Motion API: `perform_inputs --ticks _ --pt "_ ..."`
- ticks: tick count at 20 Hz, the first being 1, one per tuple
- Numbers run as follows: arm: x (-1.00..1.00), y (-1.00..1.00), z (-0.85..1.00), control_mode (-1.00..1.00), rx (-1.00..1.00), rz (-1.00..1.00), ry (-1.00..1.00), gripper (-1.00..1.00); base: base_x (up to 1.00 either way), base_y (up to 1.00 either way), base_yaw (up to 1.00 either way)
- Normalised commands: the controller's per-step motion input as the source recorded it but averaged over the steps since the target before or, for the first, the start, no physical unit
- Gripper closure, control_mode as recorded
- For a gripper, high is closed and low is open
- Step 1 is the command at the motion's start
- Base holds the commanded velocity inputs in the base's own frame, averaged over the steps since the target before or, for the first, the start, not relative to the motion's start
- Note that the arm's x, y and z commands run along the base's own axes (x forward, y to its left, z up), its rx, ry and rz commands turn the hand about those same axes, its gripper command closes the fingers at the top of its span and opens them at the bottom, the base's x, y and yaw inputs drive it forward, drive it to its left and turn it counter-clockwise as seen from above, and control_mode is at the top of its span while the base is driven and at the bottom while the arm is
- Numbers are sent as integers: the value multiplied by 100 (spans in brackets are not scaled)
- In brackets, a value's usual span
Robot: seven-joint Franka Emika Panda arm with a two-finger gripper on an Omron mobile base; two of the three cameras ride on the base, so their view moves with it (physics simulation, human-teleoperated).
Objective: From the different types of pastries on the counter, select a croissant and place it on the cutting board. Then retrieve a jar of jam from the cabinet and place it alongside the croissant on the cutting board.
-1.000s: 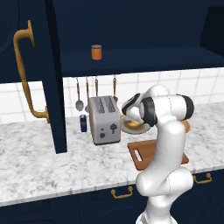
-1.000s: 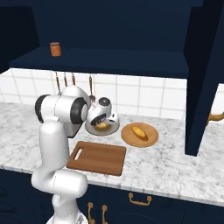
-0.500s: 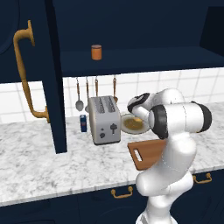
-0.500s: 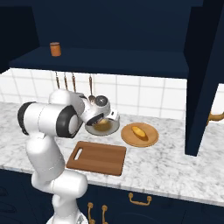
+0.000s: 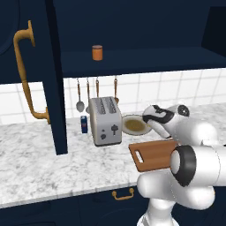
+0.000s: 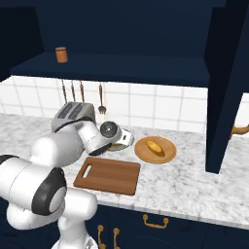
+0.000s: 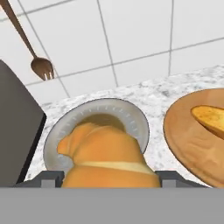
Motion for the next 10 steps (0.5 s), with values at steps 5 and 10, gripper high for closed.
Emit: perform_inputs --ticks 5,10 --pt "-61 -29 99 -100 14 -18 15 100 0 0 0" --pt "-47 -41 100 -100 26 -25 34 100 0 0 0"
